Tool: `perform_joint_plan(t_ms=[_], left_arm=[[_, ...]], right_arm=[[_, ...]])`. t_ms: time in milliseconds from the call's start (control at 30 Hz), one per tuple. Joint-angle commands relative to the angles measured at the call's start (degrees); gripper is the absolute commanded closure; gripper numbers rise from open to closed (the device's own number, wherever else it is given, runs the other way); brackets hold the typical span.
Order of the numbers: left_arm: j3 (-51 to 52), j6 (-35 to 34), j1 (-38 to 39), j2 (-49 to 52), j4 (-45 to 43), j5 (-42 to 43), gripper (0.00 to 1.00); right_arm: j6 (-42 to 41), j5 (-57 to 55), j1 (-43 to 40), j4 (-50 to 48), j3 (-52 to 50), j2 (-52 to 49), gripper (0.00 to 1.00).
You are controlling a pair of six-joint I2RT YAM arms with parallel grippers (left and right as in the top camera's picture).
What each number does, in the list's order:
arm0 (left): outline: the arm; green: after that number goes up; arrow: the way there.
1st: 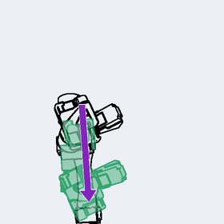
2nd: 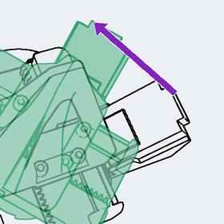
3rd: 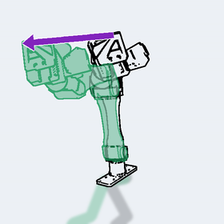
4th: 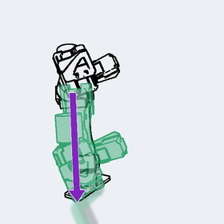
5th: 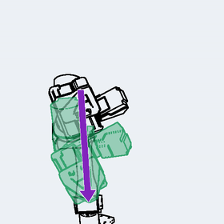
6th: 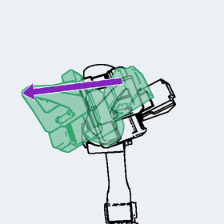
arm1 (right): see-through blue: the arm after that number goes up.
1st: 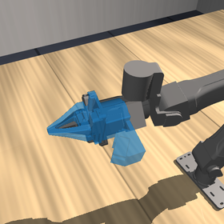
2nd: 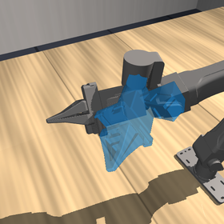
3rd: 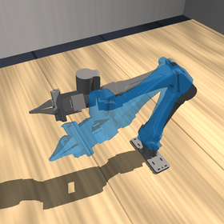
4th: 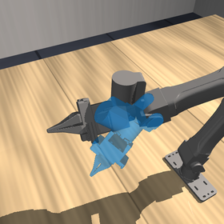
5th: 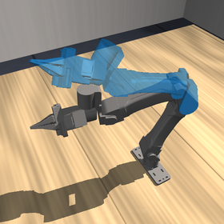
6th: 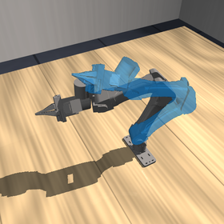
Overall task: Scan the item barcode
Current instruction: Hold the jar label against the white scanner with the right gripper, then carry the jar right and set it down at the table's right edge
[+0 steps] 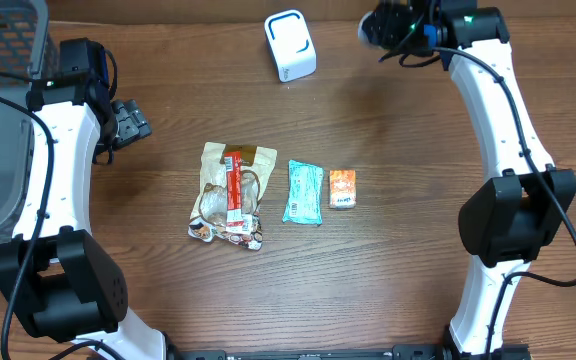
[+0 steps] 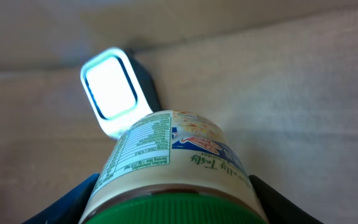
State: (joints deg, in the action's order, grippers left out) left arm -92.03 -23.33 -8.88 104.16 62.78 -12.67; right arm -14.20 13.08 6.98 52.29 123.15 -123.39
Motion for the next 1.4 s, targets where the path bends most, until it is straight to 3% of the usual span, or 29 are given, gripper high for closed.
perform_joint_plan(t_ms=[0, 267, 567, 933, 1367], left_arm=[[-1.14, 1.51, -0.11, -1.2, -0.04, -0.59, 0.0], [-1.14, 1.51, -0.11, -1.2, -0.04, -0.59, 0.0], [-1.14, 1.51, -0.11, -1.2, -0.04, -0.59, 0.0], [-1.14, 1.51, -0.11, -1.2, -0.04, -0.59, 0.0], [-1.14, 1.51, -0.11, -1.2, -0.04, -0.59, 0.0]], right_arm=[[4.52, -2.8, 2.38, 2.62, 0.61, 0.24, 0.96], [4.9, -4.79, 8.83, 2.03, 0.55, -5.29, 0.96], [4.87, -8.0, 15.61, -4.9, 0.55, -13.84, 0.96], [1.81, -6.58, 16.44, -15.13, 0.55, -21.38, 0.96], [-0.98, -6.67, 16.48, -23.15, 0.55, -21.62, 0.96]])
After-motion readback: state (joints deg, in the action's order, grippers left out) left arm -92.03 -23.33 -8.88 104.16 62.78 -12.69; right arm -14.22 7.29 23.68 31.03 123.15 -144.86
